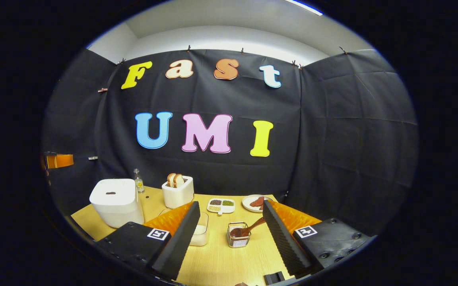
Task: Close the left gripper, press the button to open the rice cooker; take a wooden spoon from the chopstick holder with the right hand, scoop a spoonful of rice and pour it into the rice cooker, then put the wooden spoon back into the chopstick holder.
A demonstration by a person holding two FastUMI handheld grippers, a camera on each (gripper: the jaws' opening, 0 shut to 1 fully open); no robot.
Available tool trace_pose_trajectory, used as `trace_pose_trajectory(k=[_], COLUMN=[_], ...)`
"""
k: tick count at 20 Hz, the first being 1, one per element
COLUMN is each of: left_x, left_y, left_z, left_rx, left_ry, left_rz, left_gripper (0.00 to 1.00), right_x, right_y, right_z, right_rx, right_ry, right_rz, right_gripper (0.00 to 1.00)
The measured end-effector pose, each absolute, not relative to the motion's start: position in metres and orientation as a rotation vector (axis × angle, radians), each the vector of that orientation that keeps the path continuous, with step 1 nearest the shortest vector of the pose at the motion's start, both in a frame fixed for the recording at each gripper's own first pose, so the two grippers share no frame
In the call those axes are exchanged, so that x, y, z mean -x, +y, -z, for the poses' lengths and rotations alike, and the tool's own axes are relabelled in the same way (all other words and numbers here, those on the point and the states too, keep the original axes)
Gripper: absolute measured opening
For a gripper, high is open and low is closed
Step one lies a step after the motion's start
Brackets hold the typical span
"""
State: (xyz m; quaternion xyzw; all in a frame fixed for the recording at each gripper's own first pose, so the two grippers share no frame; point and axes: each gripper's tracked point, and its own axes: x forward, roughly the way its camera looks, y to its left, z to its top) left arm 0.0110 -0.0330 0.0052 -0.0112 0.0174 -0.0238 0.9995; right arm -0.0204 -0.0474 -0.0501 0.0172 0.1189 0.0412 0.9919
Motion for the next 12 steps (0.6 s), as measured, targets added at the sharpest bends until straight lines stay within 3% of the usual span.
trace_pose_trajectory(k=[12], left_x=[-0.019], left_y=[-0.053], left_z=[0.008], left_rx=[-0.048], left_ry=[0.065], left_rz=[0.140], left_gripper=[0.96], right_x=[0.048], right_y=[-0.058], right_z=[0.059], right_rx=[-0.085], right_ry=[0.269], right_rz=[-0.005], right_gripper=[1.00])
